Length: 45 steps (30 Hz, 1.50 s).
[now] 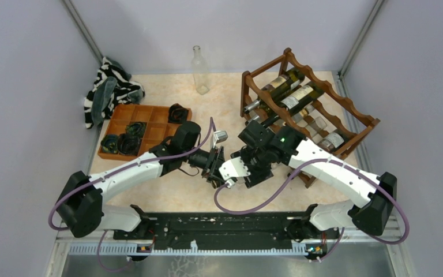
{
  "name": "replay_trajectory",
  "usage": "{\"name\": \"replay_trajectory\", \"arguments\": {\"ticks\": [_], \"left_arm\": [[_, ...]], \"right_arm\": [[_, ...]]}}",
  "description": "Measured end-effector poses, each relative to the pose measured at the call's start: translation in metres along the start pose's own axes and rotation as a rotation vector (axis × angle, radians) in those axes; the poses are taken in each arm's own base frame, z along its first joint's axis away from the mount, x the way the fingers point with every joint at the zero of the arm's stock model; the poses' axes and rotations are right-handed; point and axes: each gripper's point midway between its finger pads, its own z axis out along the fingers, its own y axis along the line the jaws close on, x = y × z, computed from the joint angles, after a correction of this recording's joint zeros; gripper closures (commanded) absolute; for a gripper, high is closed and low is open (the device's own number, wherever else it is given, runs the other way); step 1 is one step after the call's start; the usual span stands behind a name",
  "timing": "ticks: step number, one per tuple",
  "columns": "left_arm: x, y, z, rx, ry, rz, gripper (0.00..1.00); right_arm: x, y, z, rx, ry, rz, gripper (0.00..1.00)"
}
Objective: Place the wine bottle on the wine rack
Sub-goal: Pick up the wine bottle from the center of the board, then place the wine bottle in the wine rack.
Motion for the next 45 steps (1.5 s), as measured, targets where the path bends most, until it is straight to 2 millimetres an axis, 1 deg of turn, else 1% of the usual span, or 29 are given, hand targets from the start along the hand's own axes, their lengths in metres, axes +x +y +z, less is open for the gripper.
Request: {"name": "replay_trajectory", "arguments": {"ticks": [4, 6, 7, 9, 11, 12, 13, 15, 16, 18, 19, 20, 22, 23, 24, 25, 28, 30, 35, 39, 41, 45], "left_arm": [[0.001, 0.004, 0.001, -0.008, 0.008, -0.007, 0.47], [0.002, 0.007, 0.001, -0.014, 0.011, -0.01, 0.47], [0.003, 0.008, 0.001, -0.016, 0.012, -0.013, 0.5], [0.005, 0.012, 0.001, -0.02, 0.015, -0.023, 0.6], [0.007, 0.014, 0.002, -0.02, 0.02, -0.035, 0.65], [0.008, 0.015, 0.002, -0.023, 0.02, -0.043, 0.7], [0.008, 0.017, 0.002, -0.024, 0.022, -0.046, 0.77], [0.008, 0.017, 0.002, -0.022, 0.024, -0.046, 0.95], [0.009, 0.017, 0.002, -0.021, 0.026, -0.047, 0.99], [0.01, 0.017, 0.002, -0.016, 0.032, -0.049, 1.0], [0.01, 0.017, 0.002, -0.011, 0.036, -0.046, 1.0], [0.011, 0.016, 0.002, -0.002, 0.04, -0.04, 1.0], [0.012, 0.016, 0.002, 0.011, 0.043, -0.029, 1.0], [0.013, 0.016, 0.002, 0.019, 0.045, -0.02, 1.0], [0.014, 0.017, 0.002, 0.027, 0.048, -0.015, 1.0], [0.015, 0.017, 0.002, 0.035, 0.052, -0.009, 1.0], [0.021, 0.023, 0.002, 0.05, 0.059, -0.011, 1.0], [0.027, 0.031, 0.003, 0.058, 0.064, -0.038, 1.0], [0.034, 0.042, 0.002, 0.067, 0.06, -0.093, 1.0], [0.037, 0.045, -0.001, 0.092, 0.051, -0.095, 1.0], [0.038, 0.045, -0.003, 0.104, 0.043, -0.086, 1.0], [0.04, 0.037, -0.006, 0.137, 0.021, -0.039, 1.0]], "right_arm": [[-0.001, 0.002, 0.004, -0.016, 0.003, 0.018, 1.0], [-0.002, 0.002, 0.007, -0.023, 0.005, 0.03, 1.0], [-0.002, 0.003, 0.008, -0.026, 0.006, 0.034, 1.0], [-0.004, 0.004, 0.01, -0.034, 0.009, 0.043, 1.0], [-0.004, 0.005, 0.013, -0.042, 0.016, 0.048, 1.0], [-0.004, 0.006, 0.013, -0.045, 0.02, 0.051, 1.0], [-0.004, 0.006, 0.014, -0.047, 0.023, 0.055, 1.0], [-0.004, 0.007, 0.015, -0.05, 0.027, 0.062, 1.0], [-0.004, 0.007, 0.015, -0.051, 0.027, 0.066, 1.0], [-0.004, 0.008, 0.015, -0.053, 0.029, 0.072, 0.99], [-0.004, 0.009, 0.015, -0.055, 0.029, 0.077, 0.9], [-0.004, 0.009, 0.015, -0.057, 0.031, 0.08, 0.76], [-0.005, 0.009, 0.015, -0.058, 0.029, 0.085, 0.4], [-0.005, 0.01, 0.015, -0.06, 0.026, 0.086, 0.3], [-0.006, 0.011, 0.015, -0.063, 0.022, 0.089, 0.23], [-0.007, 0.012, 0.015, -0.067, 0.014, 0.094, 0.19], [-0.013, 0.01, 0.012, -0.051, -0.022, 0.106, 0.1], [-0.019, 0.009, 0.007, -0.042, -0.058, 0.114, 0.02], [-0.034, -0.001, -0.01, -0.015, -0.133, 0.113, 0.02], [-0.047, -0.009, -0.035, -0.007, -0.223, 0.107, 0.01], [-0.051, -0.011, -0.052, -0.01, -0.279, 0.114, 0.02], [-0.056, -0.02, -0.099, 0.029, -0.418, 0.157, 0.01]]}}
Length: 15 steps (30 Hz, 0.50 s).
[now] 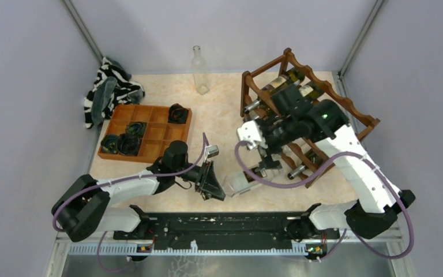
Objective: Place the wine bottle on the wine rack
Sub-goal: Place the wine bottle in the wine rack.
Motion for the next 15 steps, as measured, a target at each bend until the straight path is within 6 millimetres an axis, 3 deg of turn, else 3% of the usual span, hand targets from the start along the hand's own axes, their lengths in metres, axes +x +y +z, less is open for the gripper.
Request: {"name": "replay_trajectory", "arguments": {"ticks": [7, 15], "left_arm": [[-0.004, -0.013, -0.002, 0.055, -0.059, 0.097, 1.0], [-0.026, -0.017, 0.001, 0.068, -0.164, 0.181, 1.0]], "right_arm": [[-0.015, -0.033, -0.065, 0.236, -0.167, 0.135, 0.01], [0.004, -0.082, -0.133, 0.583, -0.242, 0.344, 0.02]]}}
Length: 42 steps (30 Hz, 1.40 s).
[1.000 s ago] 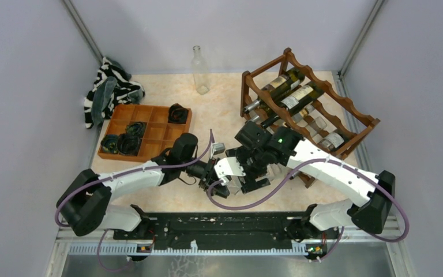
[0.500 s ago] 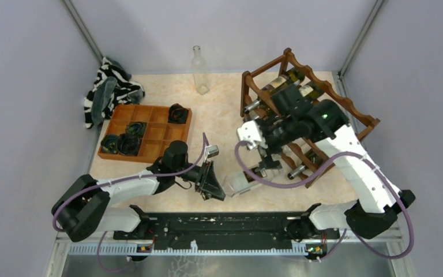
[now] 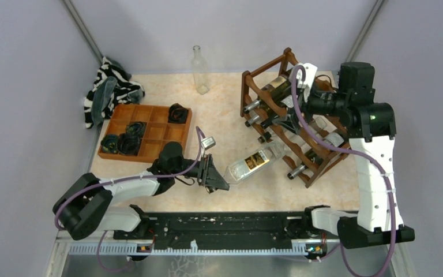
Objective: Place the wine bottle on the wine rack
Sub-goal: Place the wine bottle in the wine rack.
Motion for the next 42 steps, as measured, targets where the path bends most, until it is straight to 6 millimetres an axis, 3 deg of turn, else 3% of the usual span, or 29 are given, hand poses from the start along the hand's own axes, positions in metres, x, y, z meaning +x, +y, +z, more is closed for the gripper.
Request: {"name": "replay_trajectory", "arguments": {"ticks": [9, 17, 21, 27, 42], "left_arm": [[-0.017, 0.015, 0.012, -0.002, -0.032, 0.007, 1.0], [-0.028, 0.004, 0.018, 0.02, -0.037, 0.062, 1.0], [-0.028, 0.004, 0.022, 0.027, -0.026, 0.077, 1.0], [-0.031, 0.015, 0.032, 0.018, -0.005, 0.052, 1.0], [-0.049, 0.016, 0.049, 0.055, -0.011, 0.051, 1.0]], "right_arm": [[0.06, -0.048, -0.011, 0.237, 0.117, 0.195, 0.02], [0.115, -0.051, -0.012, 0.317, 0.275, 0.278, 0.07], [0.133, -0.047, -0.016, 0.346, 0.337, 0.301, 0.16], [0.149, -0.042, -0.025, 0.388, 0.397, 0.311, 0.39], [0.172, -0.03, -0.022, 0.358, 0.456, 0.356, 0.55]]}}
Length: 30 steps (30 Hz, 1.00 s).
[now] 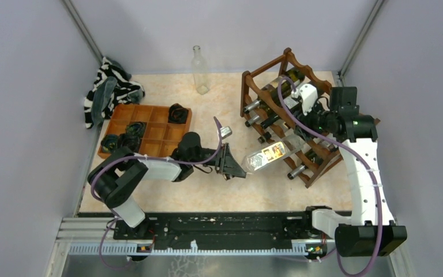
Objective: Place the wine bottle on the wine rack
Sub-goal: Place the wine bottle in the wine rack.
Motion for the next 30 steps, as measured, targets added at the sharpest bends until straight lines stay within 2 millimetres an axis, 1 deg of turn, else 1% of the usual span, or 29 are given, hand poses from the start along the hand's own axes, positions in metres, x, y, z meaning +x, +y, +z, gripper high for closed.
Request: {"name": "replay_trajectory", "arguments": {"ticks": [2, 5, 8, 14, 17, 30], "left_arm": [[-0.004, 0.001, 0.003, 0.002, -0.001, 0.001, 1.0], [-0.007, 0.005, 0.006, 0.004, -0.001, -0.002, 1.0], [-0.01, 0.007, 0.009, 0.013, 0.001, 0.001, 1.0], [-0.015, 0.012, 0.014, 0.025, -0.004, 0.003, 1.0], [-0.02, 0.014, 0.017, 0.028, -0.016, 0.013, 1.0], [-0.041, 0.019, 0.03, 0.013, -0.057, 0.064, 1.0]], "right_arm": [[0.002, 0.001, 0.001, -0.005, 0.005, 0.003, 0.57], [0.005, 0.003, 0.003, -0.016, 0.014, 0.01, 0.63], [0.009, 0.005, 0.007, -0.031, 0.026, 0.018, 0.72], [0.009, 0.005, 0.009, -0.038, 0.027, 0.037, 0.93], [0.008, 0.005, 0.009, -0.042, 0.023, 0.042, 1.0], [0.007, 0.007, 0.009, -0.058, 0.012, 0.059, 1.0]]}}
